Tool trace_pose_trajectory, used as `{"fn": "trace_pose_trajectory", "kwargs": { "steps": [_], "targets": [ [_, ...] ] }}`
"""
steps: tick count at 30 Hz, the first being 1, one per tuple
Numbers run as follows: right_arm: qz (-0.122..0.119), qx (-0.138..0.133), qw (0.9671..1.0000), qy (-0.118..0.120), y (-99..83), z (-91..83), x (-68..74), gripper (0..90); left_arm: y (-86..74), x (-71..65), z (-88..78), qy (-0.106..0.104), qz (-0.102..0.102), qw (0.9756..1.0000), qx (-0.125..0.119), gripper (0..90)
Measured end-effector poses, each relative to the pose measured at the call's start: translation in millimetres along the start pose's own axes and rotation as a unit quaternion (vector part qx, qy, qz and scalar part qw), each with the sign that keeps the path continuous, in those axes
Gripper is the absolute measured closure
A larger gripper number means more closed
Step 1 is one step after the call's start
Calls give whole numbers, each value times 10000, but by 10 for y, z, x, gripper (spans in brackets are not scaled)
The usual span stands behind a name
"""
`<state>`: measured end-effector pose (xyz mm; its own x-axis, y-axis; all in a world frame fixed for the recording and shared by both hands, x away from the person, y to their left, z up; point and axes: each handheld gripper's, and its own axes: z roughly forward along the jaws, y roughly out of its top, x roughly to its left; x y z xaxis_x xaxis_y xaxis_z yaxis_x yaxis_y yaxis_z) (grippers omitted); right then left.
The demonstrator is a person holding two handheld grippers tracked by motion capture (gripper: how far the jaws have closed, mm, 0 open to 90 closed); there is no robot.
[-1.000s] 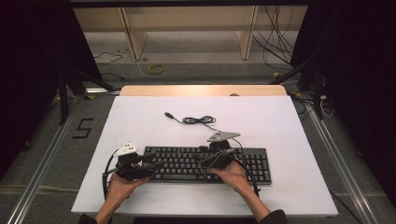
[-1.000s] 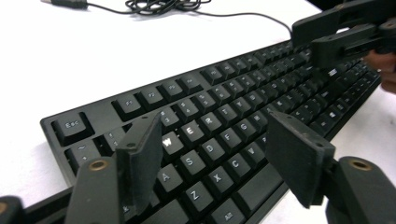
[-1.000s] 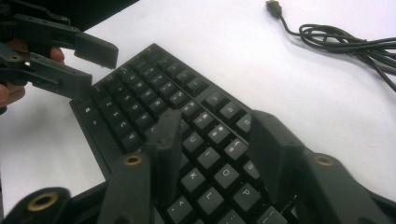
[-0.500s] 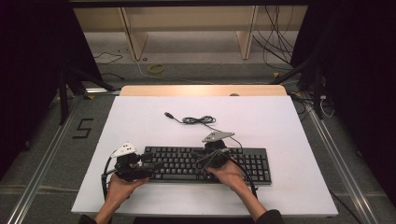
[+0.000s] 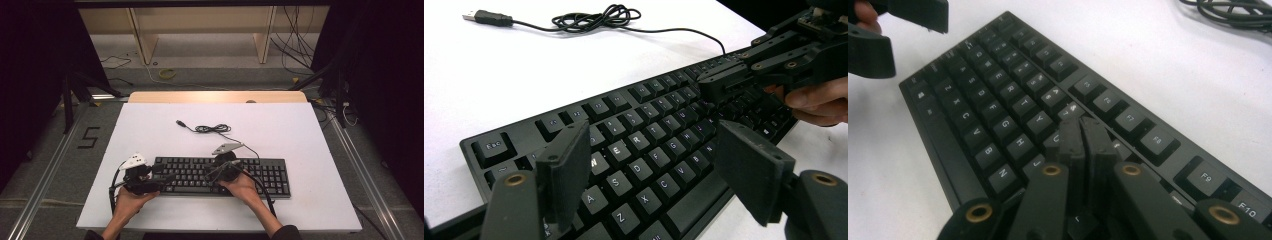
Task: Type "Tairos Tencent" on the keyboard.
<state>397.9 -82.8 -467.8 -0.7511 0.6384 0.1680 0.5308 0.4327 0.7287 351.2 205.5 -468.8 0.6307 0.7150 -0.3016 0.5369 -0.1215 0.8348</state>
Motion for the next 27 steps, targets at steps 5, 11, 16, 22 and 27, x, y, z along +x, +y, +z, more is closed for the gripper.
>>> {"fn": "trace_pose_trajectory", "kwargs": {
  "steps": [5,11,16,22,27],
  "targets": [
    [-44,92,9999,-22,-13,36,3,899,0,3,-1,-7,11,10000,23,305],
    [-47,144,9999,-35,-26,66,-9,900,0,1,3,-1,-7,10000,25,304],
    [-19,209,9998,-22,-41,90,-10,900,-1,6,4,1,0,10000,50,304],
    [-3,208,9998,-26,-51,106,-9,900,-1,10,6,-1,-31,10000,24,304],
    [68,134,9999,6,-42,77,-16,900,-3,13,12,4,-21,10000,31,305]
  ]
}}
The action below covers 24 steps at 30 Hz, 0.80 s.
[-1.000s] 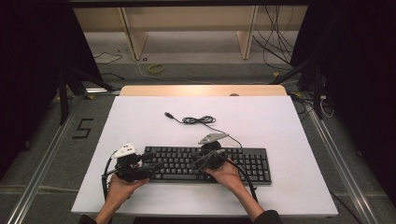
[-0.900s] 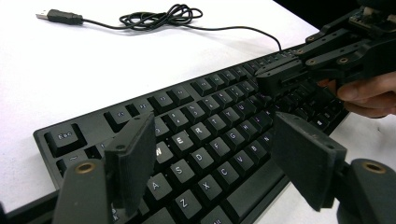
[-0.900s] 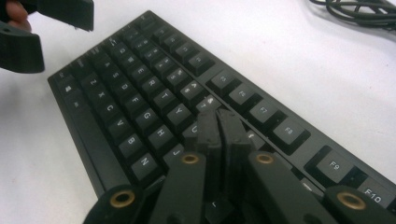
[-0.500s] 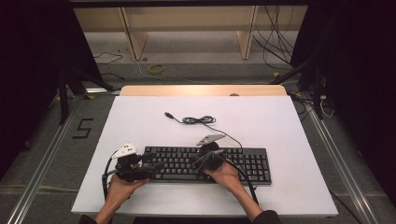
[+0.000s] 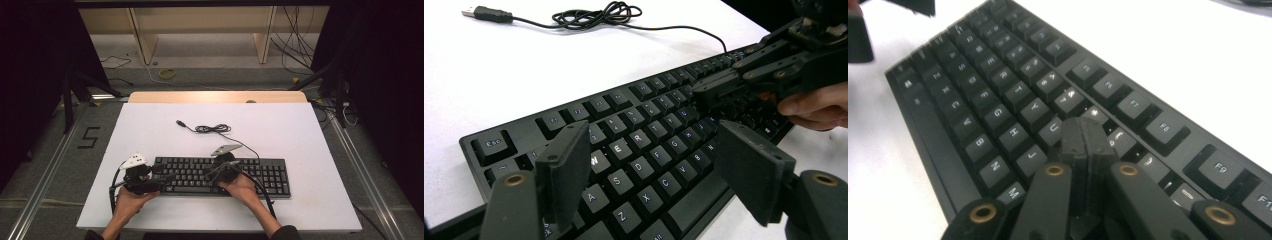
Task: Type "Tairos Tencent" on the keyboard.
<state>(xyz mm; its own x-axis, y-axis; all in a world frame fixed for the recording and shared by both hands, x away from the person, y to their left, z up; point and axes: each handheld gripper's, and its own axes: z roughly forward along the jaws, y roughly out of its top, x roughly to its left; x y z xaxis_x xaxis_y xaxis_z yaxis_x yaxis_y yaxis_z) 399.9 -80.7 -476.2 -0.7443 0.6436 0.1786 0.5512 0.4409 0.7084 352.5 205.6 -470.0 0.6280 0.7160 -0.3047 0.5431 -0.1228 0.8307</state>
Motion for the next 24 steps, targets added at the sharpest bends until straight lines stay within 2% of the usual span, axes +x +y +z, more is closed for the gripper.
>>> {"fn": "trace_pose_trajectory", "kwargs": {
  "steps": [6,18,24],
  "targets": [
    [50,-251,9996,68,35,-113,-9,900,-1,0,4,-2,19,10000,33,305],
    [65,-403,9991,150,38,-213,-7,870,0,14,2,6,4,10000,21,305],
    [76,-483,9986,220,41,-265,-2,810,-1,17,4,5,5,10000,22,305]
  ]
}}
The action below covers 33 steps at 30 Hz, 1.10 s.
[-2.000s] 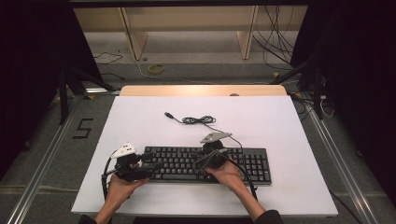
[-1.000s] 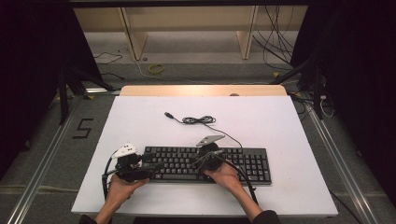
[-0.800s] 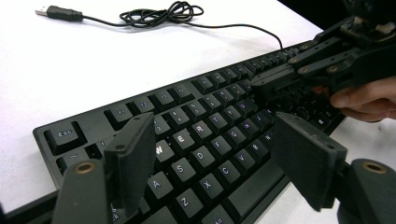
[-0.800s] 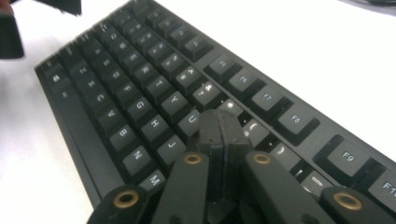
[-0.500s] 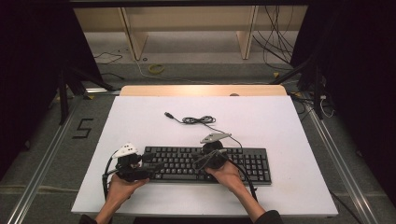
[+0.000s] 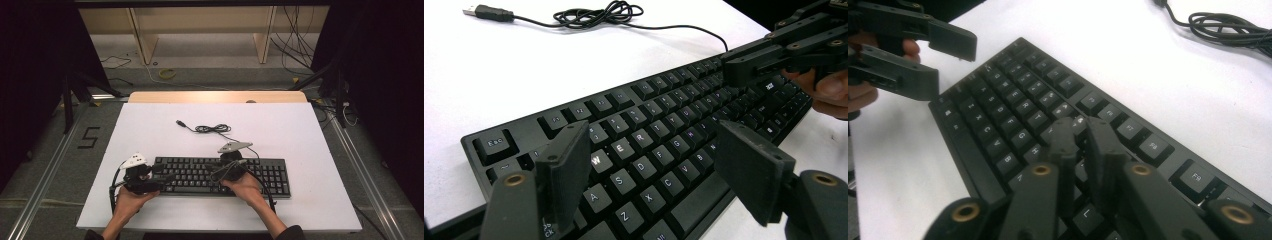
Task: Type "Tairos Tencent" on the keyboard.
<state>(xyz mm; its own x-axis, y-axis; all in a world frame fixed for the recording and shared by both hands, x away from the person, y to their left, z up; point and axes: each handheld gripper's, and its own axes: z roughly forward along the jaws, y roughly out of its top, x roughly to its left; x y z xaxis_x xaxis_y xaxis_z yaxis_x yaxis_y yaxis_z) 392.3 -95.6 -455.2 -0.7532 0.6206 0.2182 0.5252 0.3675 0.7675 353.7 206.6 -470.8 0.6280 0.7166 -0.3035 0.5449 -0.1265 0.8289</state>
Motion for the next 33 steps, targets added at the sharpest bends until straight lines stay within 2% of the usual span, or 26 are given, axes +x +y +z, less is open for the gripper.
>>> {"fn": "trace_pose_trajectory", "kwargs": {
  "steps": [11,20,33],
  "targets": [
    [-6,-112,9998,167,0,-84,37,645,2,0,5,-5,19,10000,-24,306],
    [7,-121,9997,203,-11,-140,30,570,7,-7,22,-13,14,10000,-31,306],
    [69,-168,9997,175,-66,-238,8,516,20,7,37,-19,-24,10000,-54,307]
  ]
}}
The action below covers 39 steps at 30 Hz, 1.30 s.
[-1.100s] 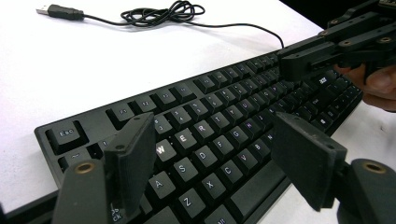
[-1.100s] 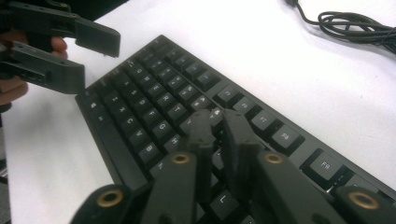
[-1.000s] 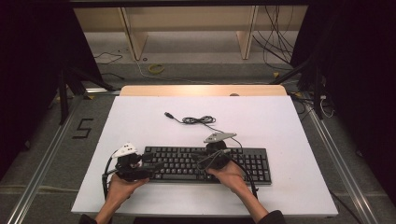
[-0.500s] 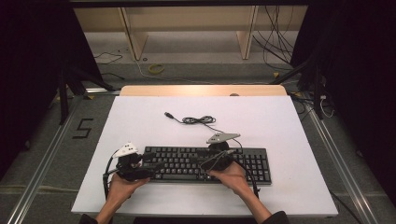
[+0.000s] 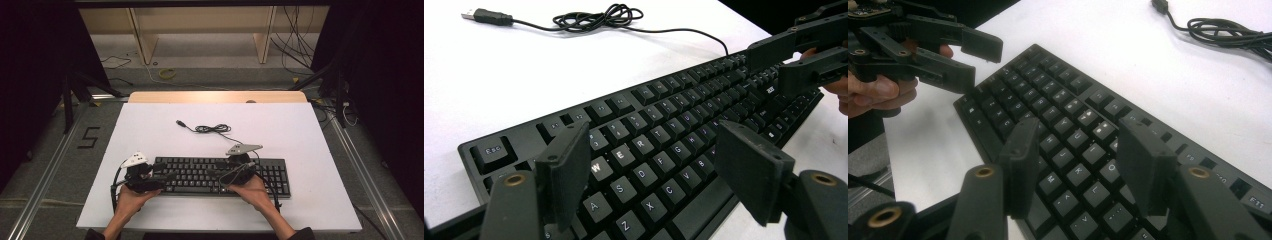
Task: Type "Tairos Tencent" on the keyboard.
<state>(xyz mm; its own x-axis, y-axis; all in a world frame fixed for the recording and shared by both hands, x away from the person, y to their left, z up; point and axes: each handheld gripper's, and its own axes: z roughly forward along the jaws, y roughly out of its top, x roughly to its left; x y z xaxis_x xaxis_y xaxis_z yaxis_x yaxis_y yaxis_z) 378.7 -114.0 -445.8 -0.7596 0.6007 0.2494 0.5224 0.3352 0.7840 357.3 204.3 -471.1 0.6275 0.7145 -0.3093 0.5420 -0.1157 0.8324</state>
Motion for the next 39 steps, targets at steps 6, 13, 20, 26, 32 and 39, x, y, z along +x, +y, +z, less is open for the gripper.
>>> {"fn": "trace_pose_trajectory", "kwargs": {
  "steps": [6,13,20,26,32,39],
  "targets": [
    [28,-30,10000,12,-11,-31,1,490,6,-10,14,-74,-8,10000,21,306],
    [54,-60,10000,-12,-38,-61,-10,437,27,-19,49,-93,6,9999,84,308],
    [65,-106,9999,7,-67,-97,-11,409,67,-29,99,-29,31,9998,200,328],
    [25,-185,9998,14,-79,-134,5,408,112,-39,157,11,44,9994,336,397],
    [22,-204,9998,33,-97,-159,7,400,149,-47,234,26,110,9984,546,504],
    [16,-205,9998,28,-119,-167,4,388,161,-41,326,1,153,9964,836,647]
  ]
}}
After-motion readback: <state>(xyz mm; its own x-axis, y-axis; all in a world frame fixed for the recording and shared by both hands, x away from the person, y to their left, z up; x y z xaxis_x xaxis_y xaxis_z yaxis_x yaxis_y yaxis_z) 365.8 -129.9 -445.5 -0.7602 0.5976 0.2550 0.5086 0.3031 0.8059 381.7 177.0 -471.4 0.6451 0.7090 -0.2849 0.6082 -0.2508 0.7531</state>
